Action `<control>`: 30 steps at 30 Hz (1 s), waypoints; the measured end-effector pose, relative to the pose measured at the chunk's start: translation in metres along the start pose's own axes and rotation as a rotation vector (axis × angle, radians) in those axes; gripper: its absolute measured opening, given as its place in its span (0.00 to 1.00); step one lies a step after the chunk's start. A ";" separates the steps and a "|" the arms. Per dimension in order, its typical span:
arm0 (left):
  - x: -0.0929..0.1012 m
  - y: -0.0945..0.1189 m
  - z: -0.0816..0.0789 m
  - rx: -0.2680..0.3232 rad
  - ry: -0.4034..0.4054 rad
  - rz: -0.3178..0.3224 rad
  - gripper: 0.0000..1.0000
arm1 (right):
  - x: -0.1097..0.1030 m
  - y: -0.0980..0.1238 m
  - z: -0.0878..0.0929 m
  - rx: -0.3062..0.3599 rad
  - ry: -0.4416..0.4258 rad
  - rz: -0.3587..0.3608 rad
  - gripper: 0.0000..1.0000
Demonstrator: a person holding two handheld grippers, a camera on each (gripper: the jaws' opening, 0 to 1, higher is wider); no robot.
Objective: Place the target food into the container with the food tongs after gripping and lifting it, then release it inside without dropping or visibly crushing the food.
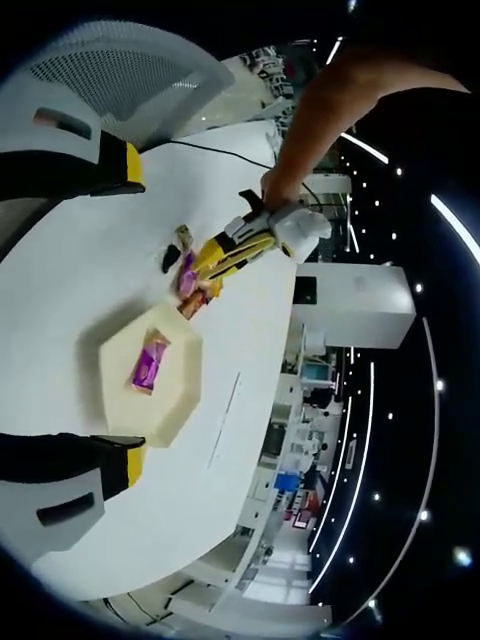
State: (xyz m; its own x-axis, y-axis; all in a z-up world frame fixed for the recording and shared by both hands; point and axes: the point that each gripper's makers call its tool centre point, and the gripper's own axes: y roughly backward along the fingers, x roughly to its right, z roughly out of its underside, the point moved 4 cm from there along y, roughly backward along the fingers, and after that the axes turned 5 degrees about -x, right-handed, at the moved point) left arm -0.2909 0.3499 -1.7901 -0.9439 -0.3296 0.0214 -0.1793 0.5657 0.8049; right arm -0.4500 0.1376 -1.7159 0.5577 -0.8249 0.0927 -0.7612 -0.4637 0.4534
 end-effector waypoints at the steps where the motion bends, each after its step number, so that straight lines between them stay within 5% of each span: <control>1: 0.000 -0.002 0.001 -0.002 -0.002 -0.002 0.24 | 0.000 0.000 0.000 -0.002 -0.002 -0.001 0.98; 22: 0.005 -0.014 0.002 -0.035 -0.020 -0.051 0.17 | -0.002 -0.001 -0.001 0.003 0.003 -0.007 0.97; 30: 0.006 -0.012 0.006 -0.050 -0.009 -0.025 0.17 | -0.002 -0.001 -0.001 0.004 0.006 -0.009 0.97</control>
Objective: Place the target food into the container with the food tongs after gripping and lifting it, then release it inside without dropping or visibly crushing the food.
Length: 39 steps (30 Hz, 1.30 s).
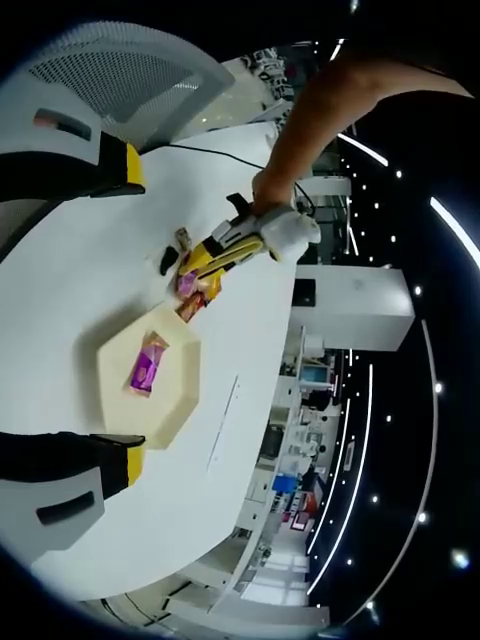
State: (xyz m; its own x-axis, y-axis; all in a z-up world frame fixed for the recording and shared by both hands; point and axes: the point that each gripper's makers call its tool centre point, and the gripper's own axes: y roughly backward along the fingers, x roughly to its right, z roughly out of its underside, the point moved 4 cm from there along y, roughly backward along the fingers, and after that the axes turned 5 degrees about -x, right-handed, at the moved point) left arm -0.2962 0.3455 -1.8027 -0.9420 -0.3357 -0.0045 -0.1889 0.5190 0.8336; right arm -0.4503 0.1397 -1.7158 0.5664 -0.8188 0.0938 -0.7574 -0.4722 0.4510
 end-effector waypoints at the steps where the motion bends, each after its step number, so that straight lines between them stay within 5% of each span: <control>1: 0.000 0.001 0.000 -0.001 0.004 0.001 0.17 | 0.000 0.000 0.000 0.001 0.002 0.001 0.97; 39: -0.026 0.051 -0.067 0.002 -0.057 0.079 0.18 | 0.000 0.001 -0.002 0.011 0.006 0.001 0.96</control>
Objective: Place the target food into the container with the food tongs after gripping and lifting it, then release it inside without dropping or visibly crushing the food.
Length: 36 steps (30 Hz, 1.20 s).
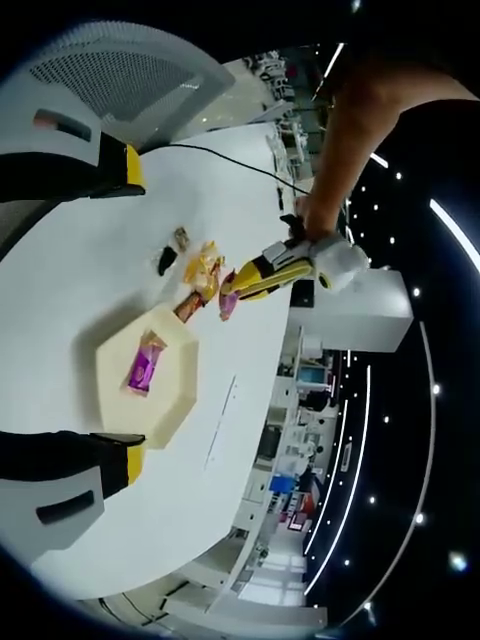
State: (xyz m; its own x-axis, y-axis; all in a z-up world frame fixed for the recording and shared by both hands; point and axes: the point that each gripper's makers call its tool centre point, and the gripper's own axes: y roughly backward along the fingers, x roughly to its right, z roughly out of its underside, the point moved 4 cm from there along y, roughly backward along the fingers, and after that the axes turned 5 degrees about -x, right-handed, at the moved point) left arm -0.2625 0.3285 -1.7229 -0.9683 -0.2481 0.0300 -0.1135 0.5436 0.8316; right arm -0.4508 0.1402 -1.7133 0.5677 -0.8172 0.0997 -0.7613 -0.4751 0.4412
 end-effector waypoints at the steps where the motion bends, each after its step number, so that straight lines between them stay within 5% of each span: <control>1: -0.001 0.001 0.000 -0.006 -0.009 -0.004 0.18 | 0.000 0.000 0.000 -0.003 0.002 0.002 0.96; 19: -0.003 0.002 -0.012 0.003 -0.029 -0.001 0.18 | 0.001 0.001 -0.001 0.005 -0.003 0.010 0.95; 36: 0.000 -0.017 -0.047 0.011 -0.079 0.012 0.18 | 0.004 0.002 0.000 0.005 -0.006 0.022 0.95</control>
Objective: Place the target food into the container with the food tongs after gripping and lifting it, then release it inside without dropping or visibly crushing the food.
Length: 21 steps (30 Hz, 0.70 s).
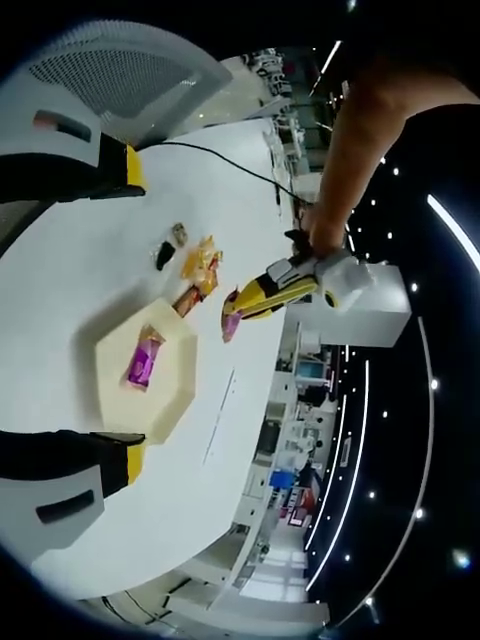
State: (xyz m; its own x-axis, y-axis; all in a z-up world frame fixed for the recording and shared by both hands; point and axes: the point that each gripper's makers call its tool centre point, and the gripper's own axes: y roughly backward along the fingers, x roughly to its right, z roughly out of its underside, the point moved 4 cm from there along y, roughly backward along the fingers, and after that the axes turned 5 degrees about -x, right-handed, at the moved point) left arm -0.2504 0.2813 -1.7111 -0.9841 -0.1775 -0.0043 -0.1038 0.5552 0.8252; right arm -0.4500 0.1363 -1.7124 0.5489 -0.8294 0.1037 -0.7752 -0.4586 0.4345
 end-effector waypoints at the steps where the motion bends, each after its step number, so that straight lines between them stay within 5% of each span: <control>1: 0.000 -0.002 -0.002 0.001 -0.003 0.003 0.18 | 0.000 0.000 0.001 -0.002 0.000 -0.003 0.94; 21: -0.003 -0.034 -0.057 0.024 -0.043 0.013 0.18 | 0.002 -0.001 0.004 -0.023 0.002 0.003 0.94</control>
State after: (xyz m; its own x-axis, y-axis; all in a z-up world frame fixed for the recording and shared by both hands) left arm -0.2357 0.2170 -1.7073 -0.9906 -0.1354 -0.0181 -0.0937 0.5770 0.8113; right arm -0.4497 0.1337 -1.7163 0.5475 -0.8300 0.1065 -0.7692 -0.4490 0.4547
